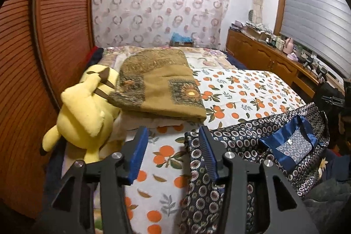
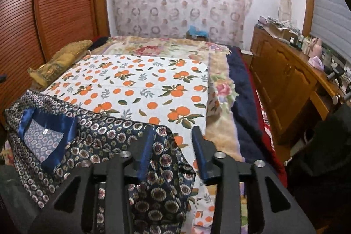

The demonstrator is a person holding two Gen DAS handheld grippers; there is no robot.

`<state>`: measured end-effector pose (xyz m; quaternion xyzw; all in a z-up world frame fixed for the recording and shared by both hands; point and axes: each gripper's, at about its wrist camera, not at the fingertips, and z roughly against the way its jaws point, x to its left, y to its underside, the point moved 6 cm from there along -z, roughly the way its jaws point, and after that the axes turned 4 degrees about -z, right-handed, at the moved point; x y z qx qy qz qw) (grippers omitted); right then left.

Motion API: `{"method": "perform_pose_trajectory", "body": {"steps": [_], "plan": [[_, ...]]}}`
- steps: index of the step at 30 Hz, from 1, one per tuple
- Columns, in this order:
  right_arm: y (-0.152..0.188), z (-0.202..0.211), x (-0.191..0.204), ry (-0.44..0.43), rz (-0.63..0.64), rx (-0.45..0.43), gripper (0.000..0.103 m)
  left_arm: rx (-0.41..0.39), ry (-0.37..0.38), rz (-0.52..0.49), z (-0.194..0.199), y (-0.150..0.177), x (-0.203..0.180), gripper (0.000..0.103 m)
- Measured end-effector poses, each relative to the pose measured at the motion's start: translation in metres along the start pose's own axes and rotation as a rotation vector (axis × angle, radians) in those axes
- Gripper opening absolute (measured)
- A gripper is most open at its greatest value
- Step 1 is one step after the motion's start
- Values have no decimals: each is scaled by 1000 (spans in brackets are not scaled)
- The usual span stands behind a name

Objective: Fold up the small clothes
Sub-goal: 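Lift the hem with both grippers and fold it toward the collar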

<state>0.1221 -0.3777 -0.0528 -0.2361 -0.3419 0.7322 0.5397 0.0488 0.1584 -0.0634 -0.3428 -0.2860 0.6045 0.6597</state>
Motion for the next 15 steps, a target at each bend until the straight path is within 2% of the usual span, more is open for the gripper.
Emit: {"method": "perform_pose_trajectory", "body": {"steps": [2, 6, 10, 15], "plan": [[0, -5, 2, 2, 9, 8, 39, 14, 14, -5, -12, 0, -5, 57], [1, -15, 3, 5, 19, 31, 40, 57, 28, -26, -39, 3, -16, 58], [7, -28, 3, -2, 23, 73, 50, 104, 29, -27, -60, 9, -19, 58], [17, -48, 3, -15, 17, 128, 53, 165, 36, -26, -78, 23, -24, 58]]}}
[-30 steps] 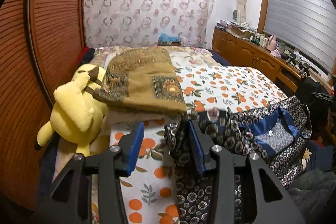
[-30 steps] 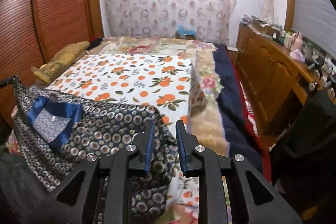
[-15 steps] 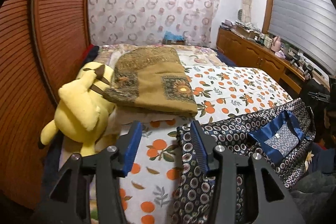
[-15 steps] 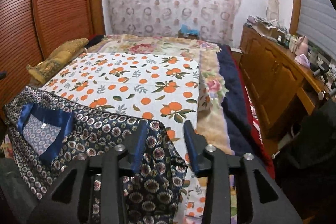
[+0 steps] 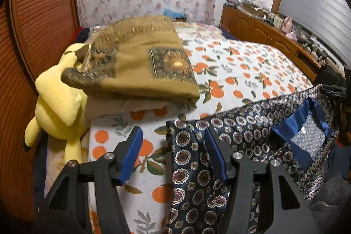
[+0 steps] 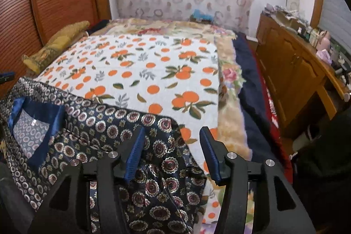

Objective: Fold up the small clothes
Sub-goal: 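Lift the hem with both grippers and fold it toward the collar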

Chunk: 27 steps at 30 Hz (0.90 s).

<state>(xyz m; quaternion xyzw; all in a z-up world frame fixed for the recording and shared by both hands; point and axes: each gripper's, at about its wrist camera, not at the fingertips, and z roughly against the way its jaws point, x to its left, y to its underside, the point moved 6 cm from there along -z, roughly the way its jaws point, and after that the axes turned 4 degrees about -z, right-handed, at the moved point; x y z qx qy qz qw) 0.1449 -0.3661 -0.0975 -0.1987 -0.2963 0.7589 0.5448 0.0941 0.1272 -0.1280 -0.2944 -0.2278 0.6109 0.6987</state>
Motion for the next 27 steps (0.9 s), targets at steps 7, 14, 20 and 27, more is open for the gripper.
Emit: {"method": "perform_pose_trajectory", "body": {"steps": [7, 14, 20, 27], "plan": [[6, -24, -1, -20, -22, 71, 55, 59, 10, -14, -13, 11, -5, 57], [11, -31, 7, -37, 0, 108, 55, 99, 23, -25, -23, 20, -10, 57], [8, -34, 8, -36, 8, 109, 54, 100, 41, -34, -27, 23, -12, 57], [10, -31, 28, -131, 31, 97, 13, 75, 124, -39, -21, 18, -23, 5]]}}
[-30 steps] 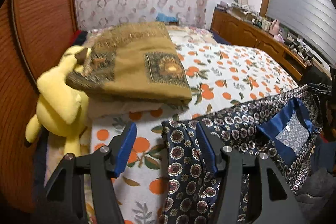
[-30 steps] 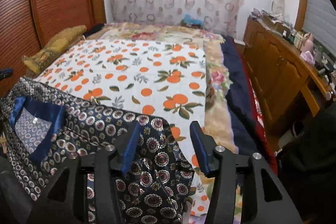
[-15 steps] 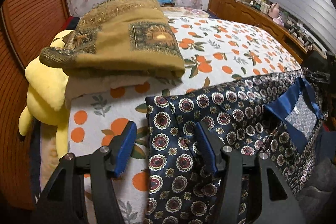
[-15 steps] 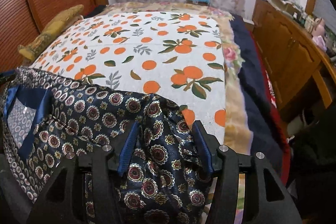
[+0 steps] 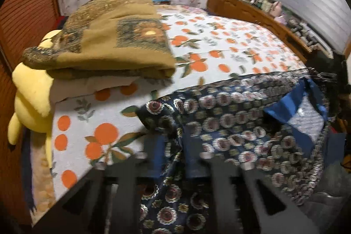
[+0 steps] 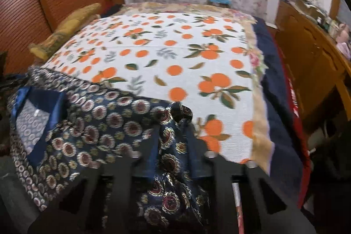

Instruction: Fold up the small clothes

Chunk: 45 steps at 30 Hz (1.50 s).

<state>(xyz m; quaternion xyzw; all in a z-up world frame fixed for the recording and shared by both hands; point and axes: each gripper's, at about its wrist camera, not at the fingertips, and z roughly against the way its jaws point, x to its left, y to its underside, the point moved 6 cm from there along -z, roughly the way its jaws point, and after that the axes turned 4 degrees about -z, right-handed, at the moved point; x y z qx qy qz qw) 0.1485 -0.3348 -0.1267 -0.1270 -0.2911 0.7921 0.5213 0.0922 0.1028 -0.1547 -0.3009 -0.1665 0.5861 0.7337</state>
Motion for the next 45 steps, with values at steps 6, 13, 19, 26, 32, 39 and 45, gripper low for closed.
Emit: {"method": "perform_pose_trajectory", "body": {"steps": [6, 13, 19, 26, 32, 39, 45], "plan": [[-15, 46, 22, -6, 23, -154, 6, -189, 9, -5, 61, -30, -18, 3], [-74, 144, 50, 44, 110, -413, 5, -422, -59, -24, 147, -98, -18, 3], [-161, 187, 60, 92, 182, -530, 5, -510, -164, -23, 171, -182, 17, 3], [-255, 103, 22, 264, 112, -445, 12, -400, -251, -12, 93, -236, 69, 22], [-253, 1, -13, 314, -19, -264, 33, -216, -233, 2, 21, -199, 86, 31], [-203, -19, -2, 238, -8, -205, 49, -133, -170, -41, 4, -151, 61, 62], [-158, -19, 1, 201, -46, -165, 53, -120, -90, -37, 2, -123, 25, 62]]}}
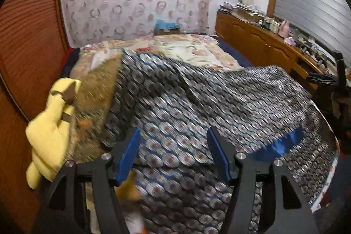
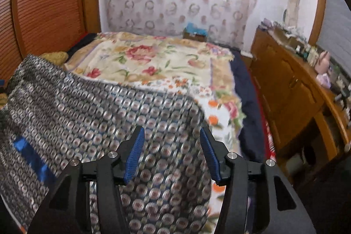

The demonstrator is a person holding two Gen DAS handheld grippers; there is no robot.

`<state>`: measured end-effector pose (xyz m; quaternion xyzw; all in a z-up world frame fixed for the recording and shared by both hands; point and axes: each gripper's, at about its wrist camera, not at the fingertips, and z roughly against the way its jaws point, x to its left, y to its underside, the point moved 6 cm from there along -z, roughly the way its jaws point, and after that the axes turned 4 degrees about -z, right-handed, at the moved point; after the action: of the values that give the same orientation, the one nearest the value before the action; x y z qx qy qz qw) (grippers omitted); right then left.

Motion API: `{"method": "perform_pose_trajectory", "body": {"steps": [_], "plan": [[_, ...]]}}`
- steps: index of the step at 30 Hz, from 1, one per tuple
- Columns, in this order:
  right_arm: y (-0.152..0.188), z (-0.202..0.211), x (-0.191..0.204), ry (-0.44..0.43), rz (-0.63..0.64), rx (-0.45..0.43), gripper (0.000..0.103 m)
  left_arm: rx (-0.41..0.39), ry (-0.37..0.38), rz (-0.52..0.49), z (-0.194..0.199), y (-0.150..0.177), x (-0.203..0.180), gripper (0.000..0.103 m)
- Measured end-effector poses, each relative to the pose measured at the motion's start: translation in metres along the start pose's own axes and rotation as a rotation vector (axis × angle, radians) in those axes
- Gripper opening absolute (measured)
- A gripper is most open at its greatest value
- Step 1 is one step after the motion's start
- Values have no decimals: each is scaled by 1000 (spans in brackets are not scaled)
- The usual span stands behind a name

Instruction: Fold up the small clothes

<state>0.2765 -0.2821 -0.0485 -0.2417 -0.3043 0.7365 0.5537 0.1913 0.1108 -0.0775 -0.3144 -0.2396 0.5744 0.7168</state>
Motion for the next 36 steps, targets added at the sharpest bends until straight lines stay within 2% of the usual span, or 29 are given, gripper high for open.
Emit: {"method": "perform_pose_trajectory", "body": {"steps": [8, 13, 21, 25, 28, 31, 33, 36], "plan": [[50, 1, 1, -44, -51, 65, 53, 86, 47, -80, -22, 39, -53, 62], [76, 3, -3, -50, -67, 98, 53, 99, 55, -107, -33, 50, -76, 62], [78, 9, -32, 19, -122, 64, 53, 124, 70, -95, -49, 59, -89, 62], [76, 0, -34, 23, -138, 91, 53, 122, 53, -103, -52, 58, -91, 63], [70, -3, -35, 36, -149, 82, 53, 126, 52, -109, -56, 58, -93, 69], [65, -7, -37, 64, -145, 80, 53, 137, 63, -127, -60, 57, -99, 83], [64, -12, -39, 74, -150, 88, 50, 149, 75, -145, -62, 58, -104, 93], [65, -19, -40, 63, -162, 100, 42, 156, 79, -153, -64, 57, -108, 97]]}}
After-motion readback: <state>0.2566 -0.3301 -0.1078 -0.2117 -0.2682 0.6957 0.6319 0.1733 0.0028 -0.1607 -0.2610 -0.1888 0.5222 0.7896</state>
